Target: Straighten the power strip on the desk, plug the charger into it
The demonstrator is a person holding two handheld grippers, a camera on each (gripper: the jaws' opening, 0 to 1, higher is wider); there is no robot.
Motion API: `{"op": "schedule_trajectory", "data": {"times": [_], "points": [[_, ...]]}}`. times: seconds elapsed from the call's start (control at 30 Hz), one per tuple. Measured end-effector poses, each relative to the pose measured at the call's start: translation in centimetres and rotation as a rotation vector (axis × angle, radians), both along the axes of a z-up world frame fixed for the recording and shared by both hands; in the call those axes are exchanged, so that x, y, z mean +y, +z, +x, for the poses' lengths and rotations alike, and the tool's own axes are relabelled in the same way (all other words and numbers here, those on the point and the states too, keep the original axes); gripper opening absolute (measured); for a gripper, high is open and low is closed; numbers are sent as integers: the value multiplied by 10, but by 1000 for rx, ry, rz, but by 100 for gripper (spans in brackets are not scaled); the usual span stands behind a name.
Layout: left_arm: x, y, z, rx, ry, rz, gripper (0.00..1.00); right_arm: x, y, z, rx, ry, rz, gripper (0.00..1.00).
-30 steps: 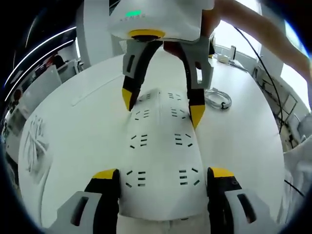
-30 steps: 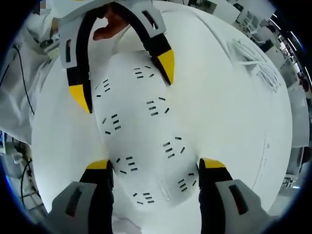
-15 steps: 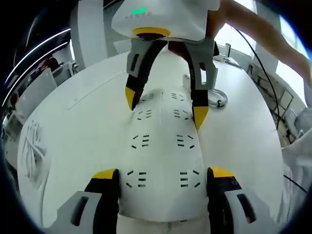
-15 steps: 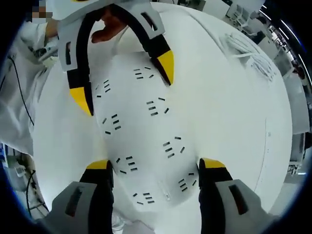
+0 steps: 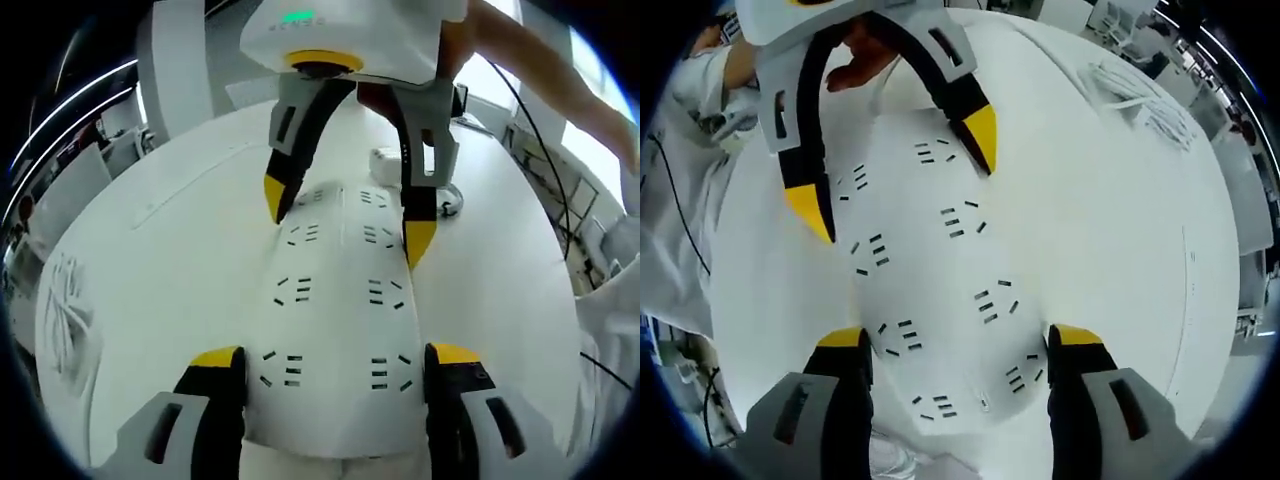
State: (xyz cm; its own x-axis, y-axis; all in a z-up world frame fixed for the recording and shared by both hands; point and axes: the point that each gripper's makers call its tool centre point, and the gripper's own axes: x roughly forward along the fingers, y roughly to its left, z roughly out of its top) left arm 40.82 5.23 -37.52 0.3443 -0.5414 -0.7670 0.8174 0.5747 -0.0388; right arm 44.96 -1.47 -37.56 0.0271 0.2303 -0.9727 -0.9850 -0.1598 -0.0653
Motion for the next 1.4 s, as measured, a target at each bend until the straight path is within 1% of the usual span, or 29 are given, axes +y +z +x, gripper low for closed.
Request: {"op": "schedule_trajectory", "data": {"times": [0.43, 0.63, 0.9, 1.17, 1.4], "points": [[0, 0, -1, 3, -37, 6, 73, -1, 1, -3, -1, -35, 50, 70], [0, -1, -1, 8, -56, 16, 73, -3, 1, -7, -4, -65, 58, 70], [-1, -1, -3, 10, -95, 18, 73, -4, 2, -12, -7, -114, 96, 70], [-2, -1, -3, 14, -121, 27, 73, -5, 2, -16, -12, -155, 112, 70], [-2, -1, -3, 19, -126, 37, 73, -4, 2, -15, -6, -142, 134, 70]]}}
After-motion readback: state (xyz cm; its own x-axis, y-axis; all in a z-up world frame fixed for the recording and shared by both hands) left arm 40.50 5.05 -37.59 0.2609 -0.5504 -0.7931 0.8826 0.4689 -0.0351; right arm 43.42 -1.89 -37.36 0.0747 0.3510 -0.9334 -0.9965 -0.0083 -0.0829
